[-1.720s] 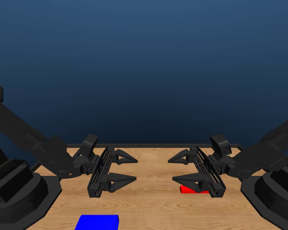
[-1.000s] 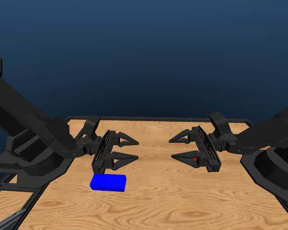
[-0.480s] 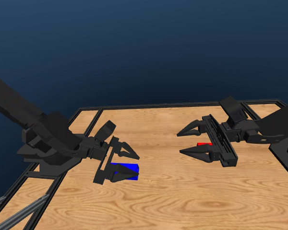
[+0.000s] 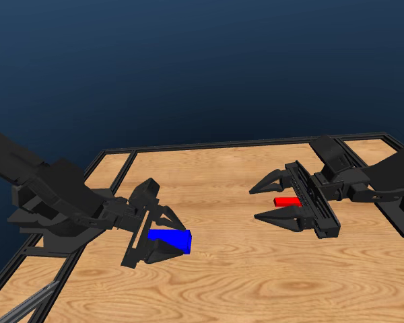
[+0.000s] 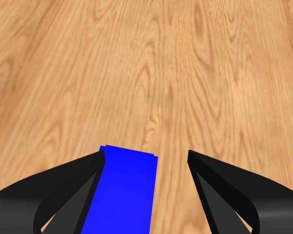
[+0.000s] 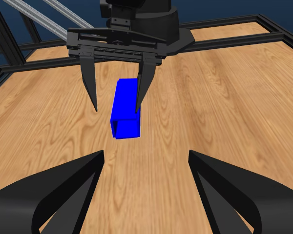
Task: Insert peg into socket
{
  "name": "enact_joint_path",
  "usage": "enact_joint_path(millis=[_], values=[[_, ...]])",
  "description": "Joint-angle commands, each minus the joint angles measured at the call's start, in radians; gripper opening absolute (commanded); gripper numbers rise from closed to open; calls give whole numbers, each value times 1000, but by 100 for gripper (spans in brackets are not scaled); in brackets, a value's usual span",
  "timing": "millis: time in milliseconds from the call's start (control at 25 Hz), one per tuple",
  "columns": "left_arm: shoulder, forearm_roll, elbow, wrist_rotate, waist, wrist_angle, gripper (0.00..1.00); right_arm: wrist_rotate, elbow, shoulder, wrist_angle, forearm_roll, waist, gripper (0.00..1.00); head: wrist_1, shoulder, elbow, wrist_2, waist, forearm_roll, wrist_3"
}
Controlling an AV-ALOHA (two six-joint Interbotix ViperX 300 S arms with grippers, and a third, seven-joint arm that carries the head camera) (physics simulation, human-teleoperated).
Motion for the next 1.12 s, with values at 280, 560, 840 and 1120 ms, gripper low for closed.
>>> enact_joint_path(millis=[280, 560, 840, 1120], values=[[115, 73, -2, -137, 36, 103, 100, 43, 52, -13, -71, 20, -8, 100, -4, 35, -41, 4, -1, 0, -22], [134, 132, -8, -224, 21, 134, 0, 67, 114, -46, -70, 12, -53, 100, -3, 52, -55, -6, -18, -8, -43], [87, 184, -43, -206, 56, 185, 0, 36, 159, -86, 43, 22, -107, 100, -29, 70, -70, -20, -39, -17, -74], [-43, 271, -139, -168, 111, 326, 0, 41, 270, -105, 114, 28, -183, 100, -59, 97, -91, -50, -84, -36, -118]])
